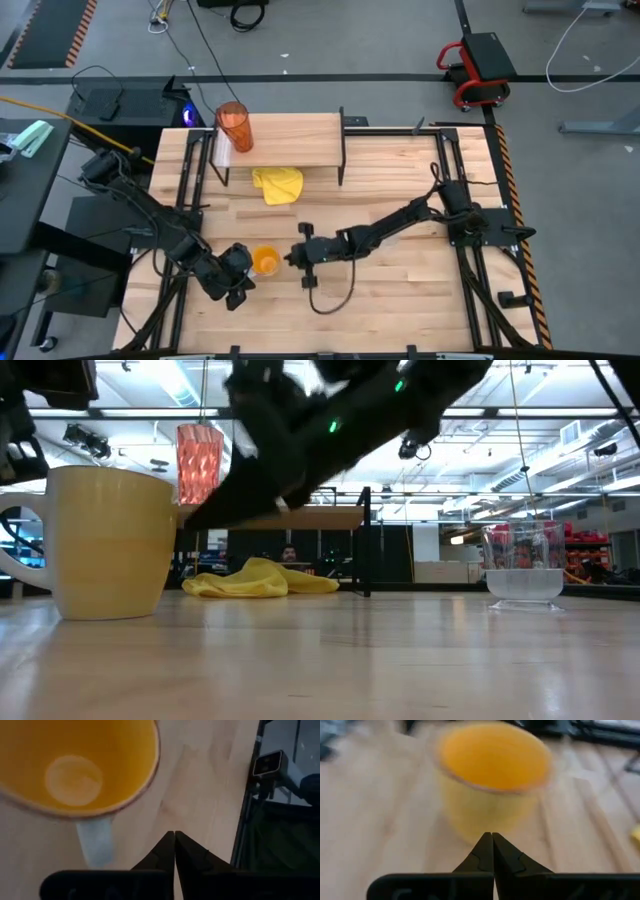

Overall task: Stack small to large cups/mugs on shelf
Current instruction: Put the yellow mug on the shelf

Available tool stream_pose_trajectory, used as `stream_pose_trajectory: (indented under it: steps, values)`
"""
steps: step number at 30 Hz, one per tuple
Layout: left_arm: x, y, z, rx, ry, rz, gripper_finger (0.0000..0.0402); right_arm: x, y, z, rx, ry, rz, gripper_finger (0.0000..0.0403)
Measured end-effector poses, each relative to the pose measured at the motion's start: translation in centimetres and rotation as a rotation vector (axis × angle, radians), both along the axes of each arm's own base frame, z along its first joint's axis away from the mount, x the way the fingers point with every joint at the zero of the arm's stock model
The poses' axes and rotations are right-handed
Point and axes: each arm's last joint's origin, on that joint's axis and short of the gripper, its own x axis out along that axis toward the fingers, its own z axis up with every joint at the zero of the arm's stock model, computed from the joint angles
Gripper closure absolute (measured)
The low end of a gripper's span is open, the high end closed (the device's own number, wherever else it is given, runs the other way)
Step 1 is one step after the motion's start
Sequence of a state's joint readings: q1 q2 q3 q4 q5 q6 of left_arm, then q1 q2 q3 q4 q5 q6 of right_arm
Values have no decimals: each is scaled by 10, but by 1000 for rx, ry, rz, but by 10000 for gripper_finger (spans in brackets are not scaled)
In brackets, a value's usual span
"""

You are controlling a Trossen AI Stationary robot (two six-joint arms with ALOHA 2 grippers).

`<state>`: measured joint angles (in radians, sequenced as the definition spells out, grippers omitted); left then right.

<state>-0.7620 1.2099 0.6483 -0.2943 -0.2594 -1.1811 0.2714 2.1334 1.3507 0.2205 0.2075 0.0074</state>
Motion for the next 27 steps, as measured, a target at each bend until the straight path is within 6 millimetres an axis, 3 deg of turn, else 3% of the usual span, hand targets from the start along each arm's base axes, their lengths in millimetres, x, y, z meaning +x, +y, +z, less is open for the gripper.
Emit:
stream_pose_trajectory:
  steps: [5, 10, 22, 27]
  values:
    - [-7, 1, 3, -14, 10, 39, 376, -11, 35, -1, 11, 3, 84, 403]
    - [-17, 9, -4, 40, 130, 115, 389, -12, 51, 7, 15, -84, 129, 403]
    - [-22, 15, -5, 74, 167, 156, 371, 4, 9, 9, 56, -109, 80, 403]
    - [-26, 17, -5, 92, 185, 157, 382, 6, 3, 10, 79, -110, 89, 403]
